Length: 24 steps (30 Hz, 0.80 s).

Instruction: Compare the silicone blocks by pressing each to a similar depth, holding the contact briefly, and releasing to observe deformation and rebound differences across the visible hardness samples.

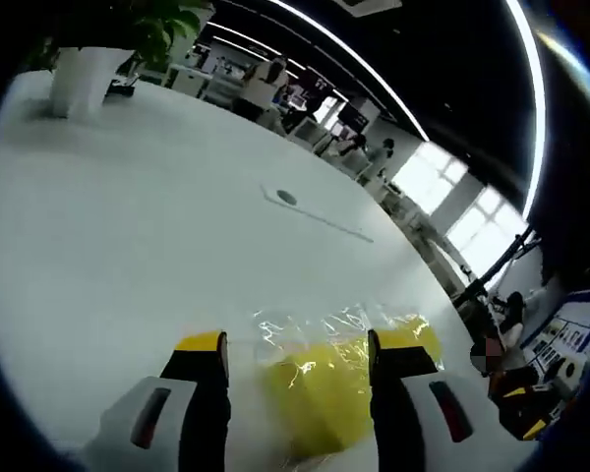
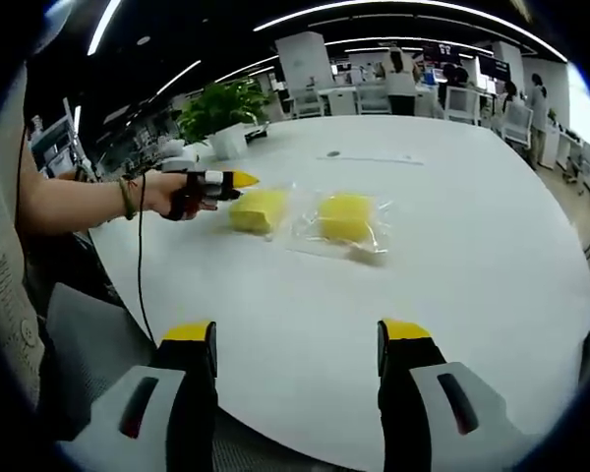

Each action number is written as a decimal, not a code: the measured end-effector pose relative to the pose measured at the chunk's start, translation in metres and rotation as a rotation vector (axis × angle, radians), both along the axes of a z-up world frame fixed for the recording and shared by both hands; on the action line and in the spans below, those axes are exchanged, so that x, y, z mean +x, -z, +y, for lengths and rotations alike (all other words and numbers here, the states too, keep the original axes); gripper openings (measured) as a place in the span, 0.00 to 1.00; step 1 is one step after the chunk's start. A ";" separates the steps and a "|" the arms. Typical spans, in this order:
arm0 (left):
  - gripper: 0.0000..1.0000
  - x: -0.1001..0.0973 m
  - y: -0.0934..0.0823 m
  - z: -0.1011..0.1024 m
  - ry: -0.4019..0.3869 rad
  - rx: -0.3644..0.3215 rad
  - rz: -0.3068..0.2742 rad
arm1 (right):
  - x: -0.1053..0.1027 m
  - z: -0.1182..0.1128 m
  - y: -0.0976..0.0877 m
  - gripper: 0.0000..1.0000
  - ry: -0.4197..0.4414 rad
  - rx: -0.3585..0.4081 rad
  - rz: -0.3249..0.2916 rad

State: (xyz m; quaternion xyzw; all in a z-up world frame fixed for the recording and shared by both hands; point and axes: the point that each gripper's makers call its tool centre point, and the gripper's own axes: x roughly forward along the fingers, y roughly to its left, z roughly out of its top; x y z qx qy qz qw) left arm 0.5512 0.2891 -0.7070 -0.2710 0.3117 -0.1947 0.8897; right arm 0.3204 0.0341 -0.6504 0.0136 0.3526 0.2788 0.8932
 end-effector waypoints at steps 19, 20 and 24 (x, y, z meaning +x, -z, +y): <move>0.16 -0.003 0.009 -0.003 -0.112 -0.300 0.108 | -0.008 -0.002 0.012 0.60 0.002 -0.022 0.025; 0.15 -0.002 0.010 -0.004 -0.109 -0.299 0.108 | -0.008 -0.002 0.012 0.60 0.000 -0.023 0.025; 0.03 0.003 0.006 0.001 -0.144 -0.313 0.082 | -0.008 -0.002 0.013 0.60 -0.001 -0.027 0.027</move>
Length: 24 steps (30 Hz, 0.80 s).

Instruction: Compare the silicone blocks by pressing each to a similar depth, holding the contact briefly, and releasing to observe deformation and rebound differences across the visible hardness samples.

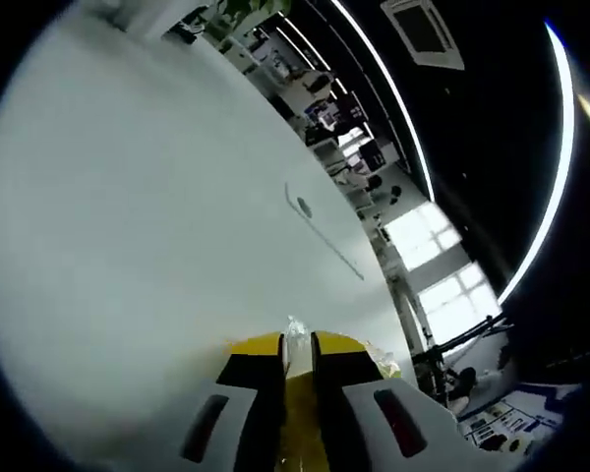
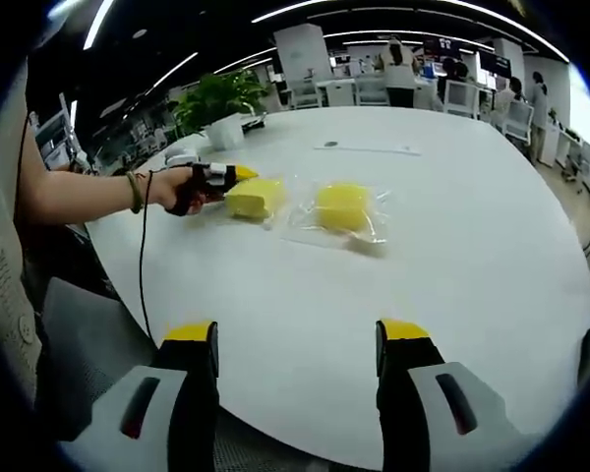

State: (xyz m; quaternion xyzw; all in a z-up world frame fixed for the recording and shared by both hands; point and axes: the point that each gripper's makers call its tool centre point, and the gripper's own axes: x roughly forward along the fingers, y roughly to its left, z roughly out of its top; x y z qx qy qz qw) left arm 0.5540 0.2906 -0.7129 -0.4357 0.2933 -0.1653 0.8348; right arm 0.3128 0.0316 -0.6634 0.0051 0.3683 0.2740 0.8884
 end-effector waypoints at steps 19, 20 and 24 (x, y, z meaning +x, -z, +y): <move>0.00 0.000 -0.002 -0.005 0.126 0.182 -0.077 | 0.003 0.001 0.001 0.58 0.004 0.012 -0.009; 0.00 0.001 -0.002 -0.004 0.121 0.174 -0.065 | 0.003 0.002 0.001 0.58 0.004 0.013 -0.010; 0.00 0.001 -0.005 -0.004 0.099 0.154 -0.044 | 0.003 0.003 -0.001 0.58 0.002 0.016 -0.014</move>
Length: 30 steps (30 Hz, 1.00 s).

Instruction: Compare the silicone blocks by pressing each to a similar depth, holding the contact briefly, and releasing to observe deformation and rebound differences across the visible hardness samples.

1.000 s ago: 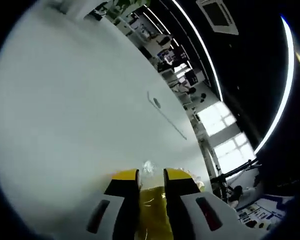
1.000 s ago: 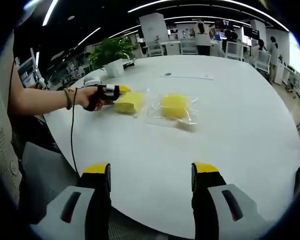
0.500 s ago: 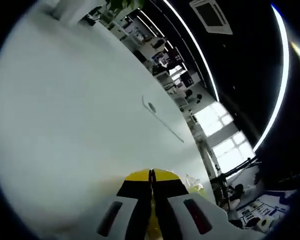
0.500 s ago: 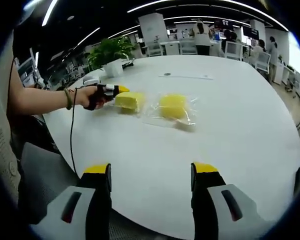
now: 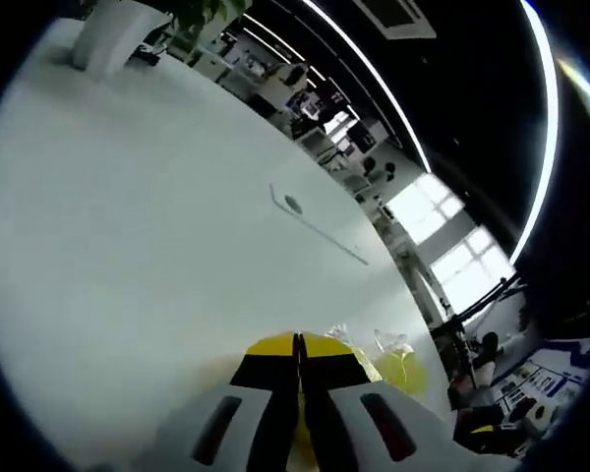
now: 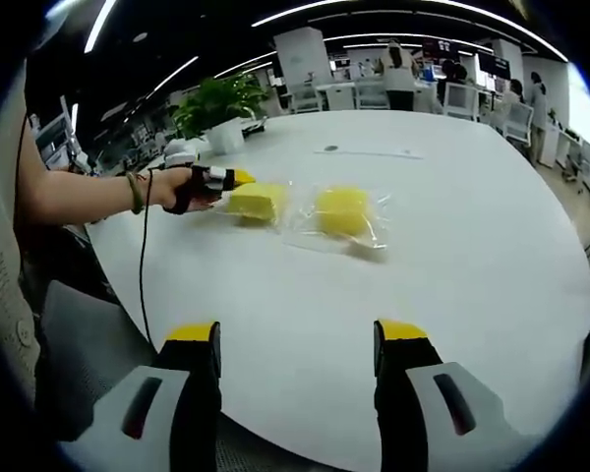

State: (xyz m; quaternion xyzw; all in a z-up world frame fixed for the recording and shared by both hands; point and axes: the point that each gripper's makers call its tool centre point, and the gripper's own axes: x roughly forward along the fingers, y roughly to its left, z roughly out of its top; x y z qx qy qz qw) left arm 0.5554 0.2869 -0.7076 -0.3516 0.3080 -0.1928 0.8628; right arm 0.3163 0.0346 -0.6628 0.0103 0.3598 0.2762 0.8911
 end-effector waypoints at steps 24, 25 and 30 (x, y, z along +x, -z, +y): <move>0.00 -0.014 -0.079 -0.047 0.135 0.022 -0.139 | -0.008 0.000 -0.021 0.57 0.002 0.041 -0.081; 0.00 -0.015 -0.081 -0.049 0.138 0.025 -0.141 | -0.008 0.000 -0.021 0.57 0.001 0.043 -0.085; 0.00 -0.028 -0.098 -0.060 0.177 0.053 -0.177 | -0.011 -0.001 -0.026 0.57 0.001 0.052 -0.106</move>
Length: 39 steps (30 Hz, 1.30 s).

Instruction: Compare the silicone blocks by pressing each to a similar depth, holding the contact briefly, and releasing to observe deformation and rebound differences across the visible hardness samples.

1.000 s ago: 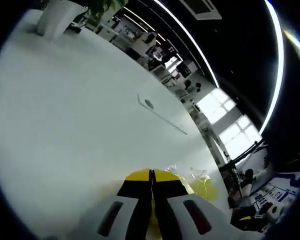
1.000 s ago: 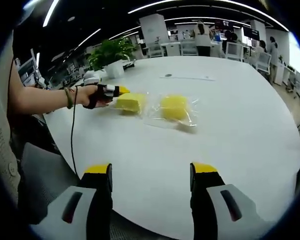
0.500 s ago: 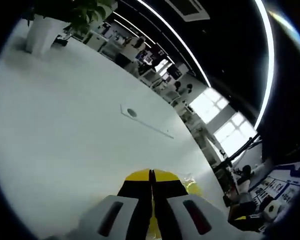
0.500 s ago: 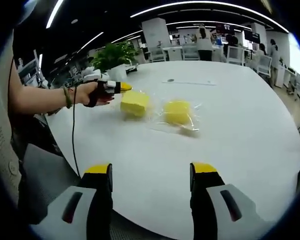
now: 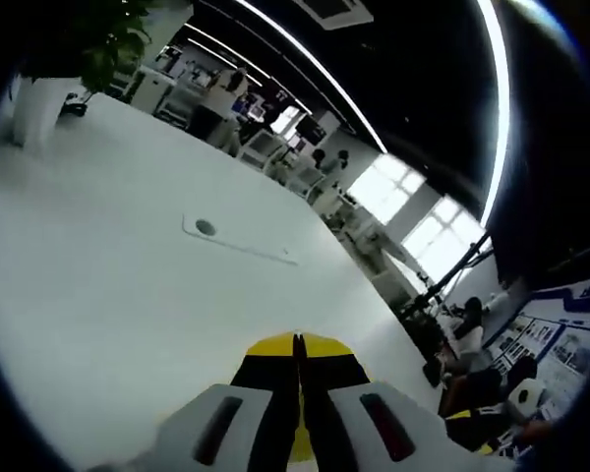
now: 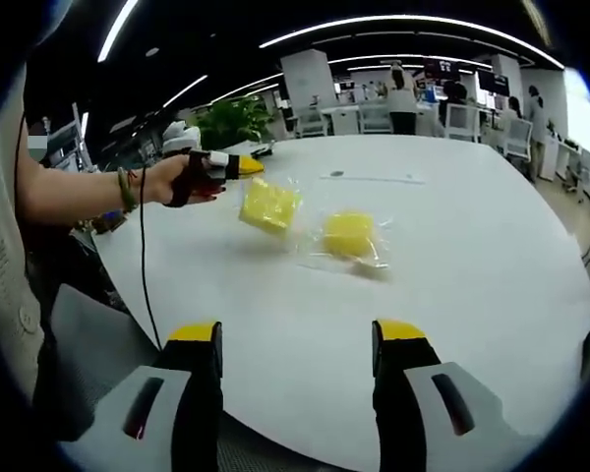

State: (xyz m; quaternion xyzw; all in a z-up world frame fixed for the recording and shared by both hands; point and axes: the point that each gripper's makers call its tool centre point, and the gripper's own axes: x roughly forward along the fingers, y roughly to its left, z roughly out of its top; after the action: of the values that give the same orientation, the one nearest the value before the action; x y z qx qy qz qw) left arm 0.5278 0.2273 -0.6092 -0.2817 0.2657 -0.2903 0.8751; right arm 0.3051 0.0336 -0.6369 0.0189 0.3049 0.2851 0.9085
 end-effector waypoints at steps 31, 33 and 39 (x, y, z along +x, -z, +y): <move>0.00 -0.068 -0.098 -0.012 0.111 0.073 -0.211 | 0.013 0.007 -0.045 0.60 -0.132 0.029 -0.109; 0.00 -0.069 -0.102 -0.013 0.116 0.082 -0.225 | 0.017 0.009 -0.048 0.60 -0.150 0.029 -0.110; 0.00 -0.070 -0.111 -0.018 0.155 0.107 -0.255 | 0.034 0.018 -0.064 0.61 -0.225 0.020 -0.139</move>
State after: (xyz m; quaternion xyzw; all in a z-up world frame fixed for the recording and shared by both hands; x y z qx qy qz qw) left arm 0.4581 0.2091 -0.4981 -0.1742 0.1885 -0.3759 0.8904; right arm 0.3390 0.0517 -0.5728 -0.0262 0.2387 0.3886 0.8896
